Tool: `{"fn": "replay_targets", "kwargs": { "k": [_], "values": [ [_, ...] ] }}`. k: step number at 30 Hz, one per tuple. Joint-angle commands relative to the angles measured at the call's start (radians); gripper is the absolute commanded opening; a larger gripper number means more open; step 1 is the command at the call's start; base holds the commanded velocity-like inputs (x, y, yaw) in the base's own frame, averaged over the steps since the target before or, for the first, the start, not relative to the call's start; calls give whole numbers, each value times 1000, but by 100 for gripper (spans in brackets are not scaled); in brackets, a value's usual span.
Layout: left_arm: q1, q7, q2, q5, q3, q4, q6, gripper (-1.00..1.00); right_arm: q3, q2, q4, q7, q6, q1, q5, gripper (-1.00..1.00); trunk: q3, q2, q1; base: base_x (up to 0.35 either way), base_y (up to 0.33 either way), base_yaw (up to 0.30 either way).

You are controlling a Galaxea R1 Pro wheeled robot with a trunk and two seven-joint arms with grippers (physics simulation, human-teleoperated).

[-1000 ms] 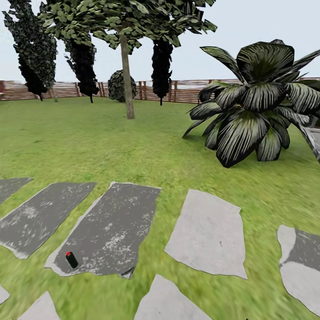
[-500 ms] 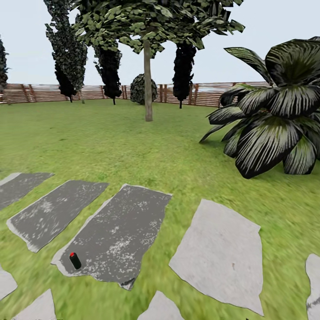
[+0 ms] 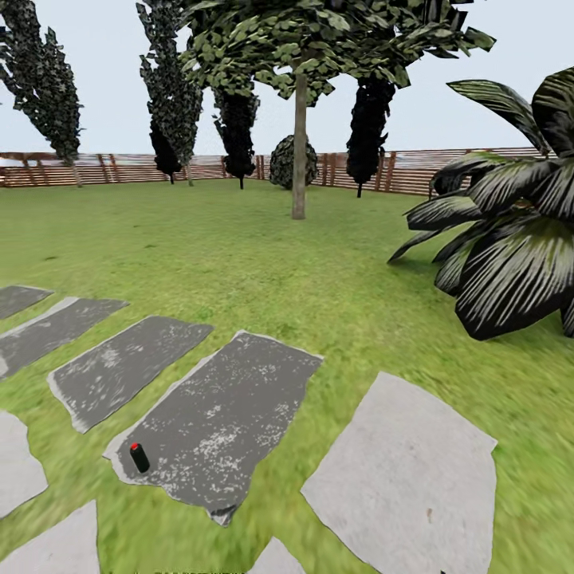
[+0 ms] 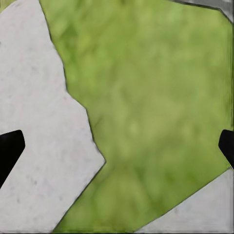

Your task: In the garden, pick up the pesticide atomizer on the floor and spray pesticide onto both trees until each tree trunk is fully covered.

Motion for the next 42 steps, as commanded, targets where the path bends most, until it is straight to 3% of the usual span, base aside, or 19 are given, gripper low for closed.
{"fn": "replay_targets", "kwargs": {
  "k": [1,21,26,31,42],
  "values": [
    [-1,-1,0,10,-1,1,-4,100,0,0,1,1,-3,0,0,100,0,0,0,2,-320,277],
    [-1,-1,1,11,-1,1,-6,100,0,0,4,1,-3,0,0,100,8,0,0,100,-300,277],
    [-1,-3,1,11,31,1,-6,100,0,0,3,1,-3,0,0,100,10,0,0,244,-234,264],
    [-1,-10,0,10,53,1,-6,100,0,0,5,1,-3,0,1,100,10,0,0,245,-233,74],
    [-1,-11,0,10,54,0,-6,100,-2,-1,4,1,-3,0,2,100,10,0,0,246,-233,3]
  ]
}}
